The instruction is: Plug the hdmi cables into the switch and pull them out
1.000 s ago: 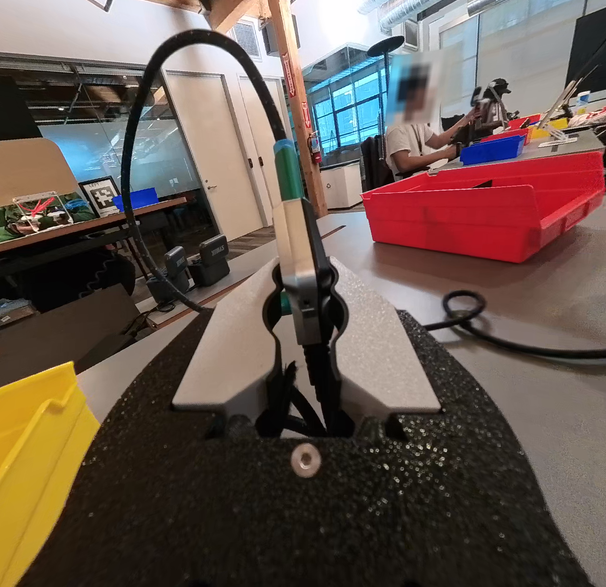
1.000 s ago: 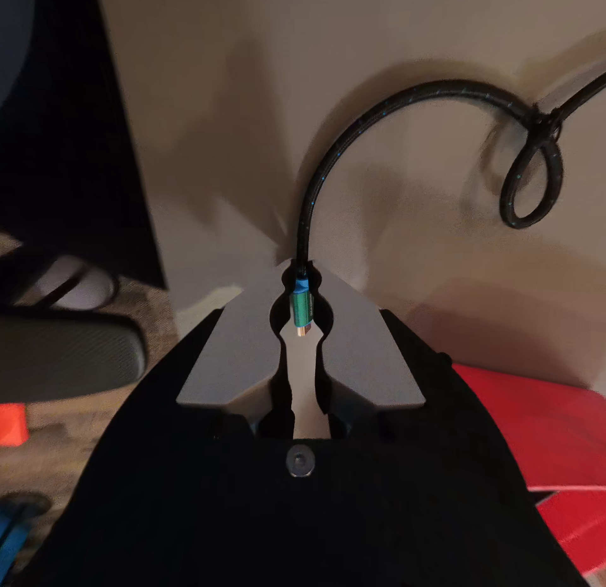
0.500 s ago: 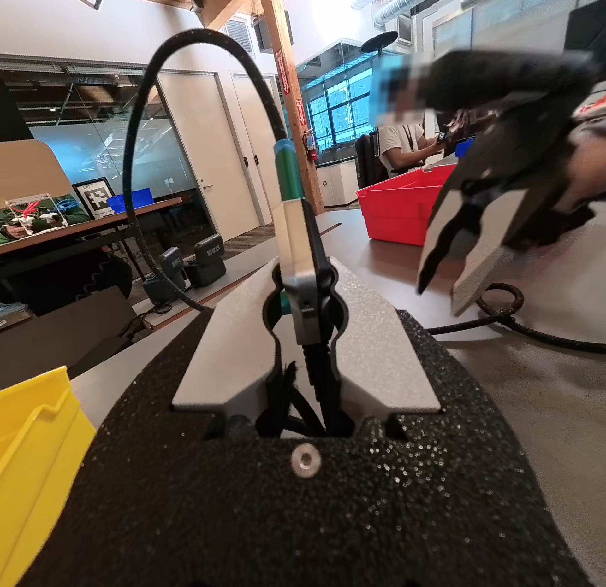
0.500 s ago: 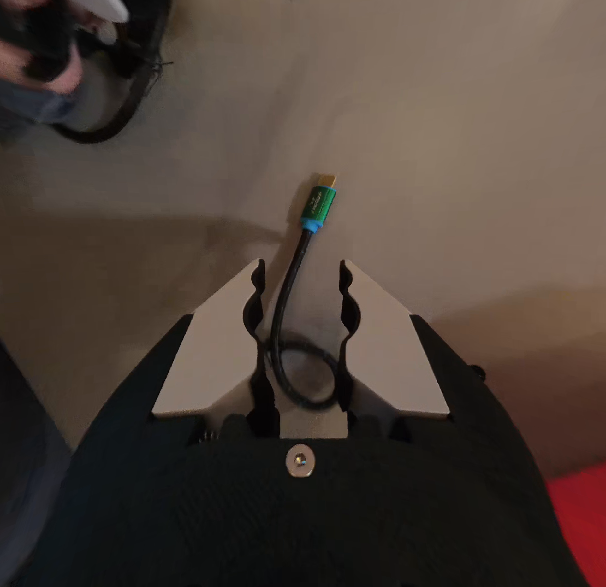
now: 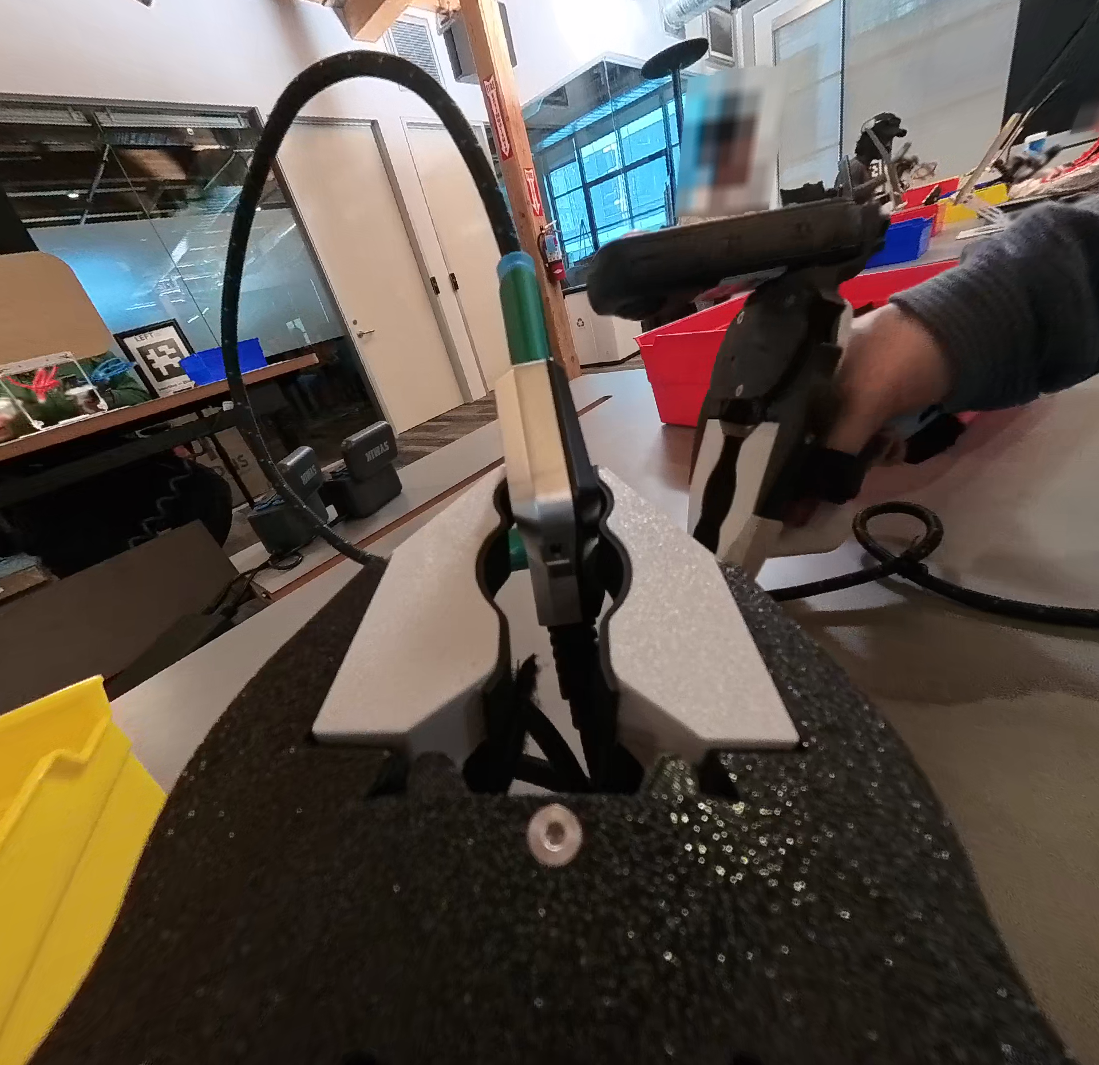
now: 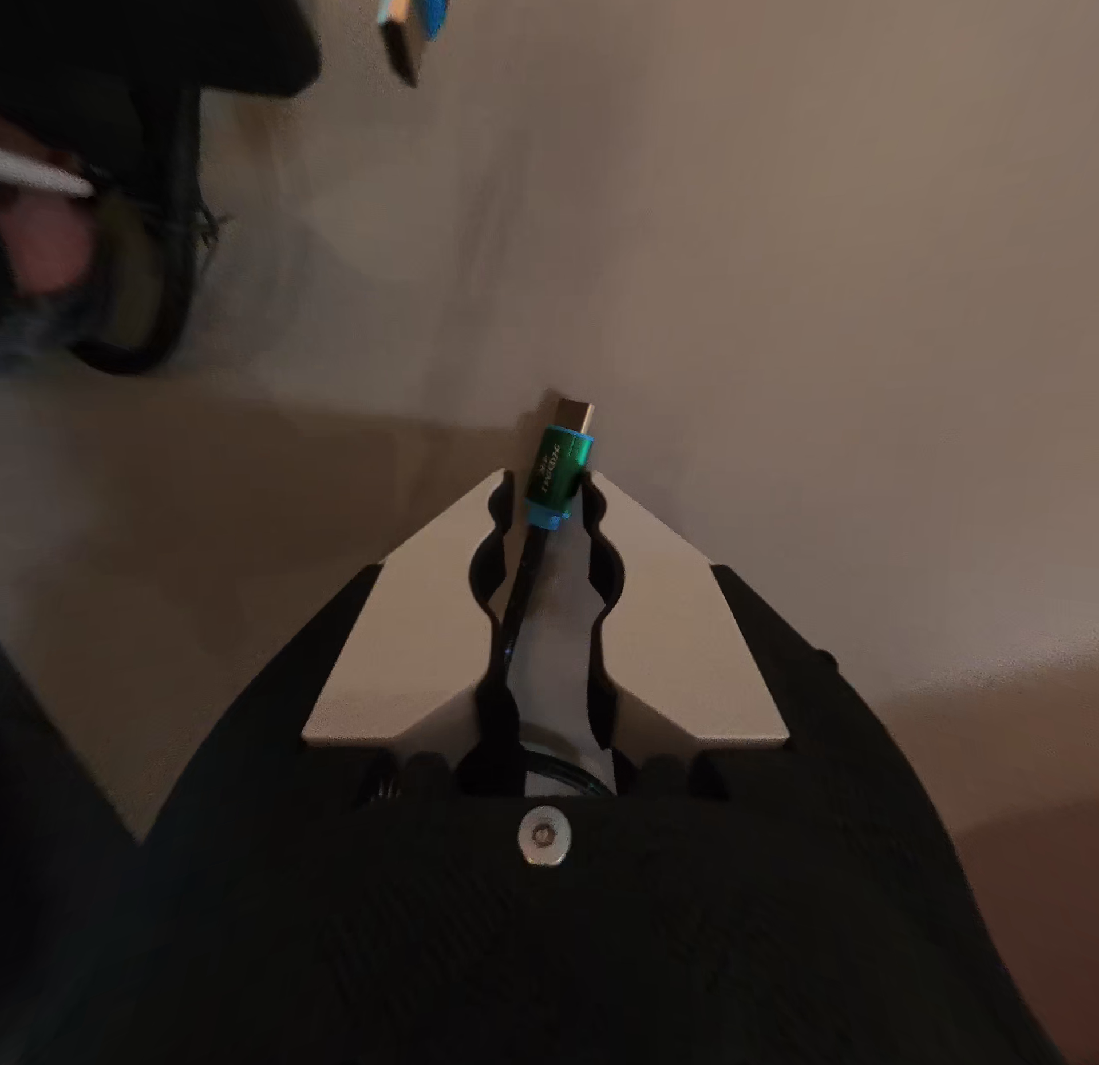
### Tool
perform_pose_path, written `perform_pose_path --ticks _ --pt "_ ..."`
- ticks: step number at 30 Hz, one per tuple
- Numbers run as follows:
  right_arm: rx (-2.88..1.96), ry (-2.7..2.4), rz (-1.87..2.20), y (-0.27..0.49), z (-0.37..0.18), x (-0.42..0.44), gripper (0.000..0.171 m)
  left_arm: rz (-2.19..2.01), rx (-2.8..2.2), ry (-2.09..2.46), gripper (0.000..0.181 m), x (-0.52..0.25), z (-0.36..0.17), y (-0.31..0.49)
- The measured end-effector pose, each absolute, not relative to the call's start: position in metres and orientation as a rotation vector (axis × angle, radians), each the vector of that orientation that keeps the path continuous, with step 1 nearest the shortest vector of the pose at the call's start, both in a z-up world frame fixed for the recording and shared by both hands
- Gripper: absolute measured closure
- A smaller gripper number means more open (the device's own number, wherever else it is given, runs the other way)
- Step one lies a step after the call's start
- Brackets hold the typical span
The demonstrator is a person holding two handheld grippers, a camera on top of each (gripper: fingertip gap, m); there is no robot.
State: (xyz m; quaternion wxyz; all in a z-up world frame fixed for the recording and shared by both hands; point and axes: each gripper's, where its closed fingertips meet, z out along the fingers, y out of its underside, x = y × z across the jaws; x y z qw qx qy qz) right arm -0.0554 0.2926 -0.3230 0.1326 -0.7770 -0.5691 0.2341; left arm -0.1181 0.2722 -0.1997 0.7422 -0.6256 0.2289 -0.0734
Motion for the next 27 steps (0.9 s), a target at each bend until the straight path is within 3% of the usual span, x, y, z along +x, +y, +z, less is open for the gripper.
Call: perform_pose_path --ticks 6,18,27 --pt "-1.996 -1.786 0.516 0.289 -0.317 -0.055 0.157 -0.184 -1.361 0.519 0.160 -0.115 -0.199 0.270" --pt "-0.967 -1.494 -0.131 0.246 -0.178 -0.038 0.159 -0.519 -1.151 0.575 0.162 -0.095 -0.162 0.235" --pt "-0.510 -1.300 -0.411 0.207 -0.118 -0.022 0.160 -0.374 -1.053 0.719 0.162 -0.074 -0.150 0.213"
